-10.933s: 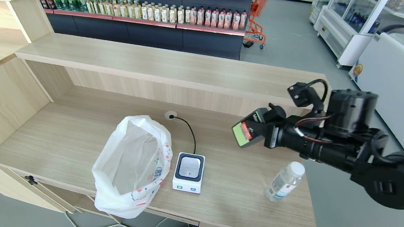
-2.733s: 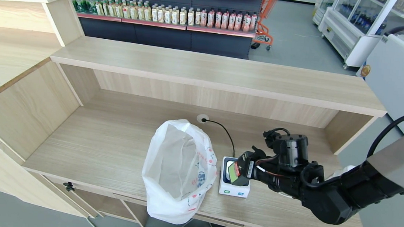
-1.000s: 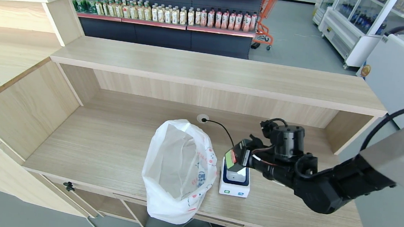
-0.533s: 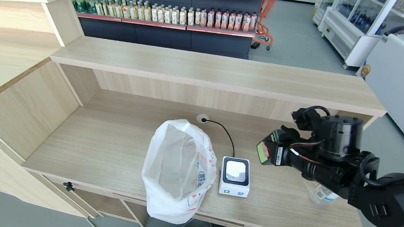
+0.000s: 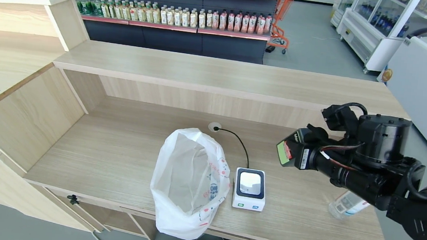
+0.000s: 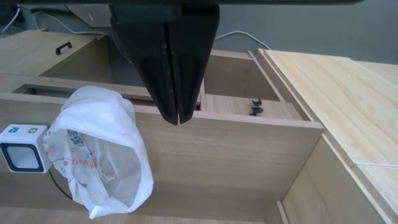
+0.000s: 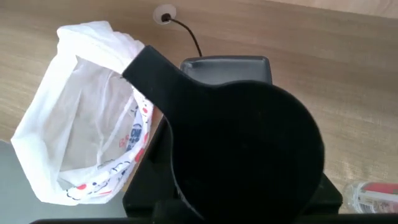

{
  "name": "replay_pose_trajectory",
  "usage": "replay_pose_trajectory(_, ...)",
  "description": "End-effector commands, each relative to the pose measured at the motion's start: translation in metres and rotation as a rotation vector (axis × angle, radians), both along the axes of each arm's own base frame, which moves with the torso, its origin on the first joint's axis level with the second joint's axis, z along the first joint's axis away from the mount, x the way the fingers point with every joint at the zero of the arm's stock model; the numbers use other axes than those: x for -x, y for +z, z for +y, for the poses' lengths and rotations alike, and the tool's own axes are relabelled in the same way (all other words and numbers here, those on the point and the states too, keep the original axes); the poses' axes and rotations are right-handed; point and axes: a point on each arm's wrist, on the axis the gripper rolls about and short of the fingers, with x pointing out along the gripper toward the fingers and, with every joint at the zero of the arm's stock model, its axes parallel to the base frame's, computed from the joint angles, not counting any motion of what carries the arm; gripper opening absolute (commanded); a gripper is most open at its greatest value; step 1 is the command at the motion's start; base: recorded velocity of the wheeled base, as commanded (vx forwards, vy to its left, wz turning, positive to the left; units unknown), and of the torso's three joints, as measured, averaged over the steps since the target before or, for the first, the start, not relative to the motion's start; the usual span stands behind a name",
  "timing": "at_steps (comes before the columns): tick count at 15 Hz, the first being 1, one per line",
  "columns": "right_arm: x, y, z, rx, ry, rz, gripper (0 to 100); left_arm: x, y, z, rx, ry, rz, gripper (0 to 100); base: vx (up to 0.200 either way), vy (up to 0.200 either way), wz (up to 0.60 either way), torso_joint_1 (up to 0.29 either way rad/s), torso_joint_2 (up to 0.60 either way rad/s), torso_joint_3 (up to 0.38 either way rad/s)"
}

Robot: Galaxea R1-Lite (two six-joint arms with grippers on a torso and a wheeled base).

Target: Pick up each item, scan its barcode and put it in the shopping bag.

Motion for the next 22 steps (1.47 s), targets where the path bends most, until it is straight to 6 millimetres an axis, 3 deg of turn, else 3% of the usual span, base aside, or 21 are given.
replay_pose_trajectory(1, 0.003, 0.001, 0.003, 0.006, 0.017, -0.004, 0, 0.0, 0.0, 0.0, 0.0, 0.0, 0.001, 0, 0.0, 0.2, 0.0, 0.002, 0.0, -0.002)
replay_pose_trajectory(4, 0.002, 0.0, 0.012, 0.011, 0.041, -0.004, 0, 0.0, 0.0, 0.0, 0.0, 0.0, 0.001, 0, 0.0, 0.2, 0.0, 0.001, 0.01, 0.001)
replay_pose_trajectory(9, -0.014, -0.031, 0.036, 0.031, 0.09, 0.037, 0, 0.0, 0.0, 0.0, -0.002, -0.002, 0.001, 0, 0.0, 0.2, 0.0, -0.001, 0.0, 0.003)
replay_pose_trajectory(13, -0.024, -0.072, 0.054, 0.086, 0.115, 0.131, 0, 0.0, 0.0, 0.0, 0.0, -0.002, 0.001, 0, 0.0, 0.0, 0.0, 0.0, 0.0, 0.0)
replay_pose_trajectory(16, -0.019, -0.089, 0.063, 0.098, 0.142, 0.145, 0, 0.0, 0.0, 0.0, 0.0, 0.0, -0.001, 0, 0.0, 0.0, 0.0, 0.0, 0.0, 0.0)
replay_pose_trajectory(22, -0.016, -0.118, 0.064, 0.128, 0.148, 0.19, 0, 0.0, 0.0, 0.0, 0.0, 0.0, -0.001, 0, 0.0, 0.0, 0.0, 0.0, 0.0, 0.0)
